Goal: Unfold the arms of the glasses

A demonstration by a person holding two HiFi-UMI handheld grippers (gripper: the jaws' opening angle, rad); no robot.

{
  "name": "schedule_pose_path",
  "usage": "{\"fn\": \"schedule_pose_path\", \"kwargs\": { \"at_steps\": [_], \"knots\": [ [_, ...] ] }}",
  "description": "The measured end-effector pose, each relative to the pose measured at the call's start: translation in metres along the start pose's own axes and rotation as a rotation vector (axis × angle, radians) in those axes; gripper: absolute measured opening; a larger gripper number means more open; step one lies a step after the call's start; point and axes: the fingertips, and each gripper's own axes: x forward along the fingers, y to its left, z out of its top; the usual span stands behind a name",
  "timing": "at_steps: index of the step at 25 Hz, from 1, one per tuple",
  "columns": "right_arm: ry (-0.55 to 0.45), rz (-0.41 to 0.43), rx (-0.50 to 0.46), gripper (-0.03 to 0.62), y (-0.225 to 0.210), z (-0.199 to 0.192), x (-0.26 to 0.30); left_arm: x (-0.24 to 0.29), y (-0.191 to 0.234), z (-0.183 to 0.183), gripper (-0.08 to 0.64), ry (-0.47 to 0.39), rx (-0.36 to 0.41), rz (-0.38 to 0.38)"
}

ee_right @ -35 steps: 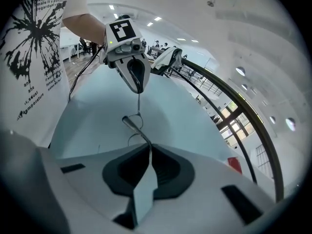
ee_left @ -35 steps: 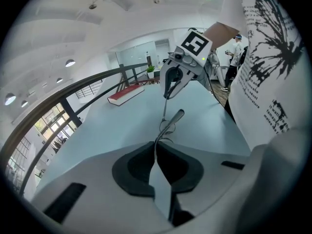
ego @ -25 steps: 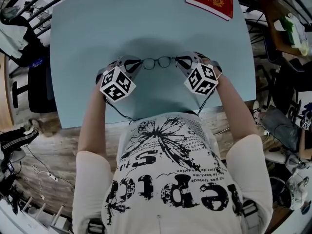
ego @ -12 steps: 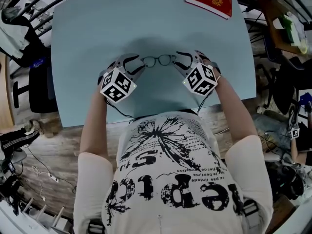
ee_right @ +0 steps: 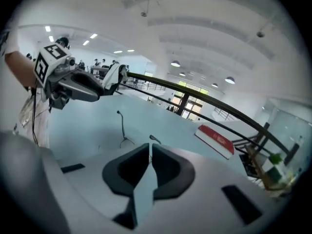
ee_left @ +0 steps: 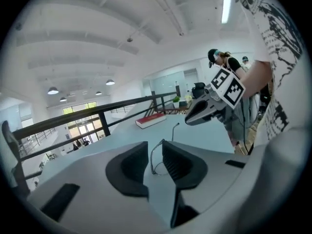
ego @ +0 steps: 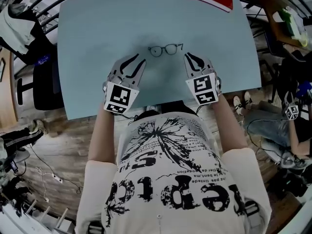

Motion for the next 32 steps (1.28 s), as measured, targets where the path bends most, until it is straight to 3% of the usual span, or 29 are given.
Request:
{"fn": "schedule_pose_path", "kwargs": {
  "at_steps": [4, 12, 15, 19, 32],
  "knots": [
    [-0.15, -0.038, 0.082, 0.012, 0.023, 0.03, -0.032, -0.033, -0.001, 0.02, 0.035, -0.099, -0.066, 0.077],
    [-0.417, -0.074, 0.136, 0.011, 0.037, 0.093, -0.082, -0.089, 0.023, 0.06, 0.021, -0.193, -0.12, 0.318],
    [-0.474, -0.061, 0.153, 0.009, 0.037, 0.108, -0.091, -0.103, 0.03, 0.066, 0.021, -0.207, -0.146, 0.355],
    [-0.511, -0.057, 0.179, 0.009, 0.033, 0.121, -0.095, -0.112, 0.035, 0.068, 0.021, -0.208, -0.153, 0.366],
    [-0.498, -0.072, 0.118, 0.008, 0.038, 0.133, -0.083, -0.116, 0.051, 0.062, 0.021, -0.186, -0.19, 0.385]
  ]
}}
